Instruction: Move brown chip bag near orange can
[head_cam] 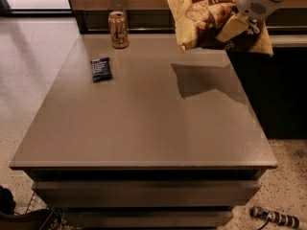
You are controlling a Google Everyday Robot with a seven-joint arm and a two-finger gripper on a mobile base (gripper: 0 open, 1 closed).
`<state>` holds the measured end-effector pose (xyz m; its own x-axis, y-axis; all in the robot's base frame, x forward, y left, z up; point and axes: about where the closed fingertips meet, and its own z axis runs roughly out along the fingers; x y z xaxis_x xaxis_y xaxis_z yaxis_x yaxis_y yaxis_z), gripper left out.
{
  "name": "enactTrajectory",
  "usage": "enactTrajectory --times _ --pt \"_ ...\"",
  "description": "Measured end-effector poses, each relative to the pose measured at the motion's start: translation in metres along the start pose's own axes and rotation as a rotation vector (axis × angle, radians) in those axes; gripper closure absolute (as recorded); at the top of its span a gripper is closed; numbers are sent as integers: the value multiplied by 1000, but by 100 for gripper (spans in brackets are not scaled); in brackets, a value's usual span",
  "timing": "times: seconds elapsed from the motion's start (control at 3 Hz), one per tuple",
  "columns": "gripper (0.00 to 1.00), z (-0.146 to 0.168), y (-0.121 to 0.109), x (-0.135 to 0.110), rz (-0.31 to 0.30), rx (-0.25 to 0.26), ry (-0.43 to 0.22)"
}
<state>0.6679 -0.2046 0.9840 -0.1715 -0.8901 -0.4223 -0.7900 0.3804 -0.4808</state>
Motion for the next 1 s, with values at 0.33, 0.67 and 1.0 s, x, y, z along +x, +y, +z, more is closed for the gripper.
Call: enactTrajectory --times 0.33,0.67,1.0 --pt "100 66 -34 -8 22 -6 15" --pt "100 115 -57 -24 6 -1 27" --pt "100 163 -73 -36 16 15 14"
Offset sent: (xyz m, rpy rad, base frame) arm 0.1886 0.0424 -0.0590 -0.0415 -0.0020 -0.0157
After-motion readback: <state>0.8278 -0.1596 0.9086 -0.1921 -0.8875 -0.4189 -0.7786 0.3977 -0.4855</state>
